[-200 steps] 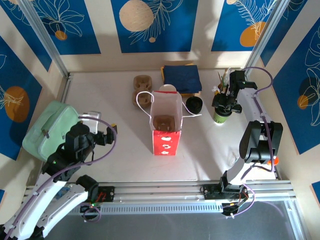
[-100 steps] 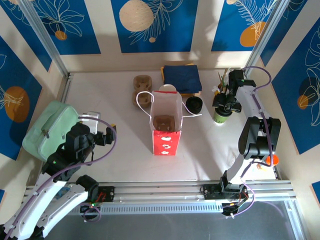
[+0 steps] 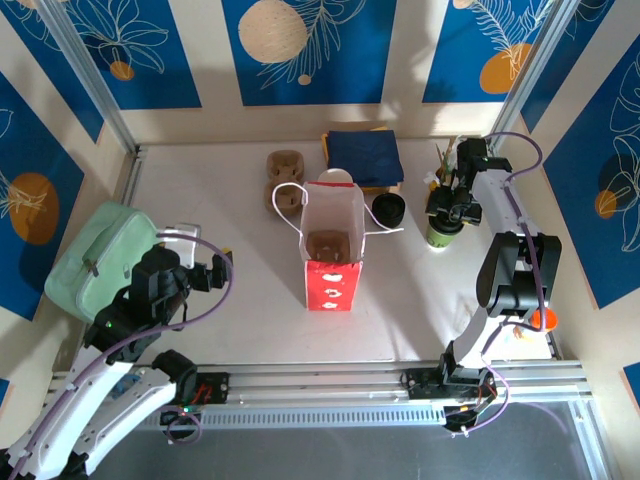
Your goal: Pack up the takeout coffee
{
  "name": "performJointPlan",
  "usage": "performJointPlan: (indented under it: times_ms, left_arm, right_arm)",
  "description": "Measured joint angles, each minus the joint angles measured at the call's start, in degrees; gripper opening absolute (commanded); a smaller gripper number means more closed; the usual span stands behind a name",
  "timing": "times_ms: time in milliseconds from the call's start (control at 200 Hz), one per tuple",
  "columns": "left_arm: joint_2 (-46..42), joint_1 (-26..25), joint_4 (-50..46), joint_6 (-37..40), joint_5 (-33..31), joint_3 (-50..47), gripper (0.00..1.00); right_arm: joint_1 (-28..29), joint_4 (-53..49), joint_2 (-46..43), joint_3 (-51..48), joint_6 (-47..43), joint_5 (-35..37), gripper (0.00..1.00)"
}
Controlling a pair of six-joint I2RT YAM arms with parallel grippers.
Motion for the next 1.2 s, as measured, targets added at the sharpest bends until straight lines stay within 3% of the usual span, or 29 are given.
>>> performJointPlan:
  times_ms: [955, 1196]
  left_arm:
    - [0.11, 0.0, -0.22, 0.0, 0.02, 0.0, 0.99]
    - [0.52, 0.0, -0.22, -0.02, 0.04, 0.0, 0.99]
  right_arm:
    - [-0.17, -4.02, 0.87, 1.55, -0.68, -2.36, 0.78]
    - [-0.17, -4.33, 1.11, 1.62, -1.07, -2.6, 0.81]
